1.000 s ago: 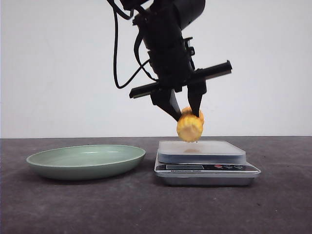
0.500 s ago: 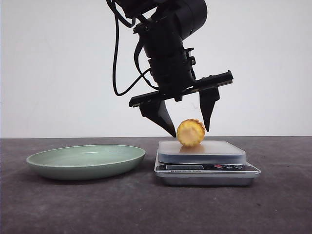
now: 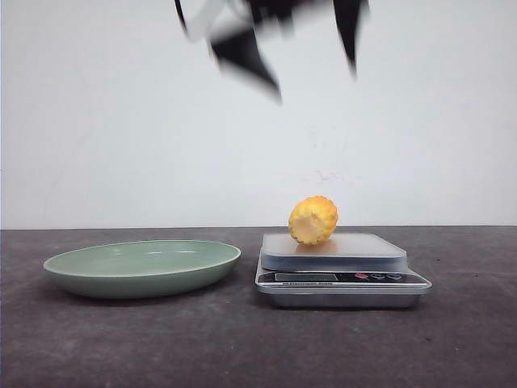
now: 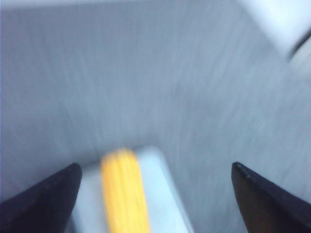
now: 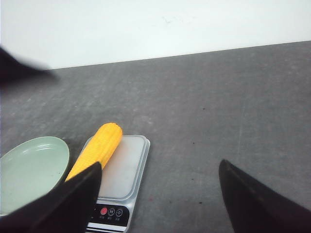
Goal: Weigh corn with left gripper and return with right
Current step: 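Open the left gripper to drop the corn onto the scale, then raise the left gripper away from the scale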
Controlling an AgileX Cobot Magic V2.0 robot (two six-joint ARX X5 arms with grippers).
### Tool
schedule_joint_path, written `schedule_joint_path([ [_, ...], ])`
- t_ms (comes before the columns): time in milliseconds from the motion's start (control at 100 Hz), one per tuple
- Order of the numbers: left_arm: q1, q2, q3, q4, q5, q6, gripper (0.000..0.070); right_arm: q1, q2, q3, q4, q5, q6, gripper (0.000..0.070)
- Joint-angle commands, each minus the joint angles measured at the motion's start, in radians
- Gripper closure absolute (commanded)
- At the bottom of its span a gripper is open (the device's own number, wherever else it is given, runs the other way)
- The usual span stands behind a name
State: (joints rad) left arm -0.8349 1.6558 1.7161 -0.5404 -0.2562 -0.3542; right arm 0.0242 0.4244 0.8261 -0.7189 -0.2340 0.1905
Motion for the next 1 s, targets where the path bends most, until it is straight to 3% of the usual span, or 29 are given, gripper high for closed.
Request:
schedule_joint_path([
  [0, -0.007, -0.07, 0.014, -0.046, -0.08, 0.114, 0.0103, 0.01, 0.006, 0.019, 0.008, 0.002, 0.003, 0.0218],
  [80, 0.007, -0.198, 0.014, -0.113, -0.206, 0.169, 0.0103, 0.024, 0.019, 0.019, 0.01, 0.002, -0.001, 0.0218],
  [290, 0.096, -0.503, 0.014, -0.34, -0.382, 0.2, 0.0104, 0.067, 0.069, 0.019, 0.021, -0.002, 0.0, 0.0218],
  [440, 0.148, -0.71, 0.014, -0.509, -0.51, 0.171, 0.0104, 0.095, 0.11, 0.019, 0.053, -0.005, 0.0, 0.0218],
  [590, 0.151, -0.914, 0.014, -0.653, -0.624, 0.082, 0.0108, 0.126, 0.171, 0.019, 0.083, -0.008, 0.0, 0.0218],
  [770, 0.152, -1.106, 0.006, -0.921, -0.626, -0.148, 0.0108, 0.169, 0.269, 0.019, 0.144, -0.032, 0.005, 0.0211],
  [990, 0.235, -1.331, -0.12, -0.923, -0.451, -0.183, 0.0111, 0.253, 0.413, 0.019, 0.265, -0.026, 0.013, 0.0187],
])
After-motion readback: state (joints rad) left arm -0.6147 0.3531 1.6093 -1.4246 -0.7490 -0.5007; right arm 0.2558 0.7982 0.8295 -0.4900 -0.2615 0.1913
